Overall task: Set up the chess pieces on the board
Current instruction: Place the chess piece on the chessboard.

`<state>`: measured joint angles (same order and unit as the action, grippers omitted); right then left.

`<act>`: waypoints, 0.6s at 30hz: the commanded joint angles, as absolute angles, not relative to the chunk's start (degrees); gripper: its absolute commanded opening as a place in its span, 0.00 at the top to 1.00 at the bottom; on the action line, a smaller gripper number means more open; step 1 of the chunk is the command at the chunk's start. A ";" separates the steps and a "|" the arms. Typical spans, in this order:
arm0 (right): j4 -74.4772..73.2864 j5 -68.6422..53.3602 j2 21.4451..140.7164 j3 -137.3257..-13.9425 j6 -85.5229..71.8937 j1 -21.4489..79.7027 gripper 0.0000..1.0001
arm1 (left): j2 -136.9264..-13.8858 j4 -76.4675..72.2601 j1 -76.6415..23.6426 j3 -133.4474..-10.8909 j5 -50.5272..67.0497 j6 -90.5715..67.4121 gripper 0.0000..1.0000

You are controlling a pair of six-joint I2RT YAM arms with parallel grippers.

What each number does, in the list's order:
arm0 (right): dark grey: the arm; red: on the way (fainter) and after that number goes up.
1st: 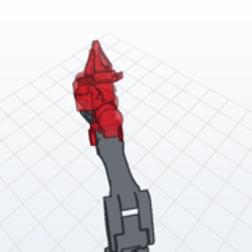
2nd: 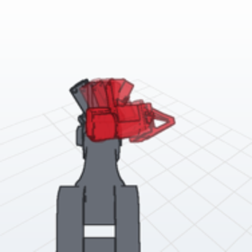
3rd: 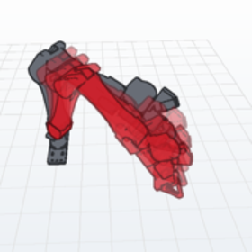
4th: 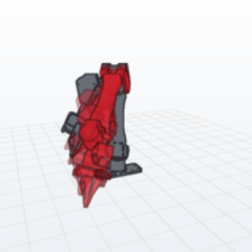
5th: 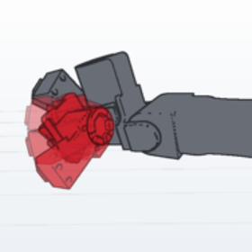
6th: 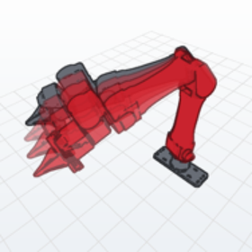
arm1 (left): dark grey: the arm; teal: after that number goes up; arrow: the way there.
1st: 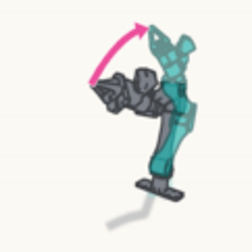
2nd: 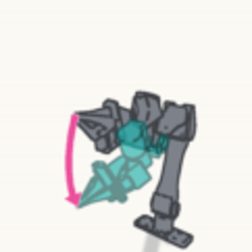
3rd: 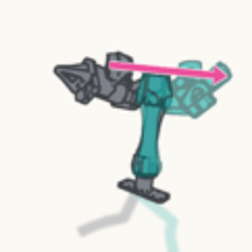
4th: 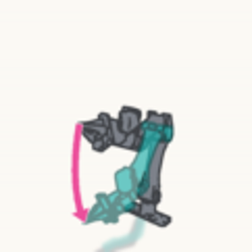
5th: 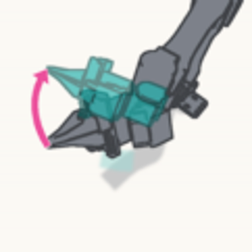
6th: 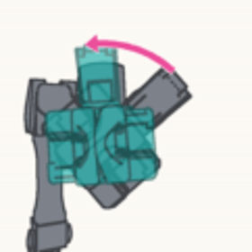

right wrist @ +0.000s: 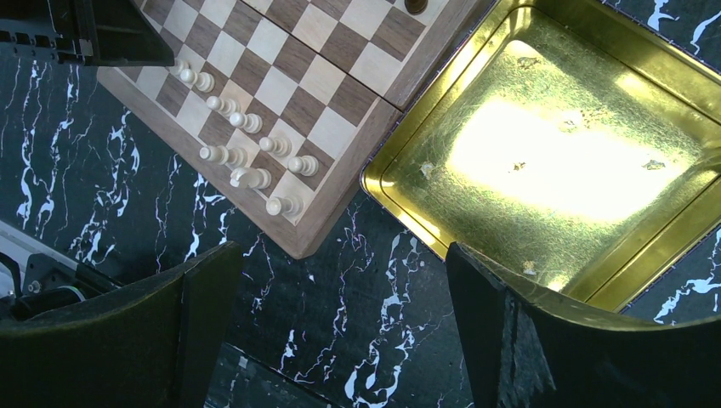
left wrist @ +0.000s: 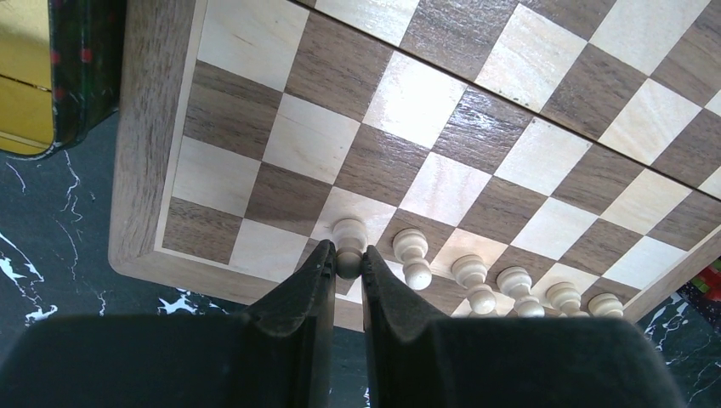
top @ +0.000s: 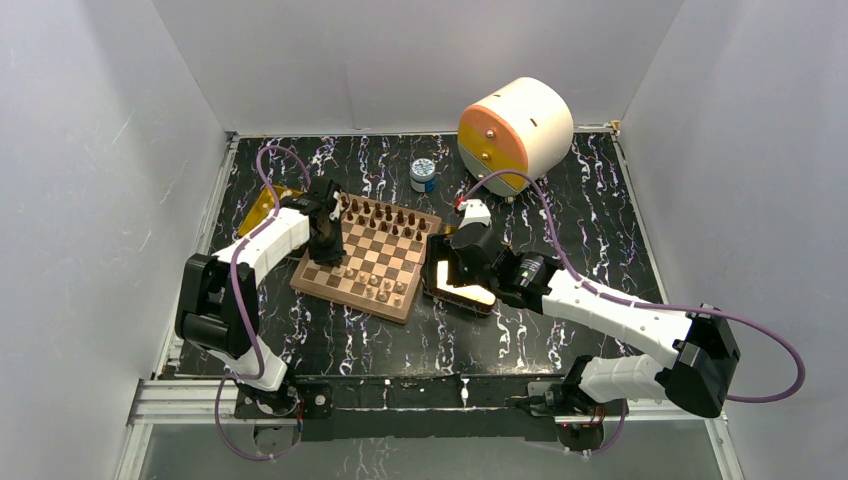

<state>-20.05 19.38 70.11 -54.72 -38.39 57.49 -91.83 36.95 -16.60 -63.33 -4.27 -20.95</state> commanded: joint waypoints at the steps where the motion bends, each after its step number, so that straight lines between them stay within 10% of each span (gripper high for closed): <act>1: -19.32 20.31 68.92 -54.93 -38.60 57.66 0.01 | -90.43 36.92 -16.17 -62.61 -3.50 -20.65 0.89; 18: -19.04 19.72 69.30 -54.90 -38.92 57.63 0.01 | -90.77 36.76 -16.23 -61.75 -3.17 -19.82 0.81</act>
<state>-20.03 19.33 70.11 -54.57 -38.68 57.49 -91.83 36.42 -16.60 -62.22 -3.62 -20.53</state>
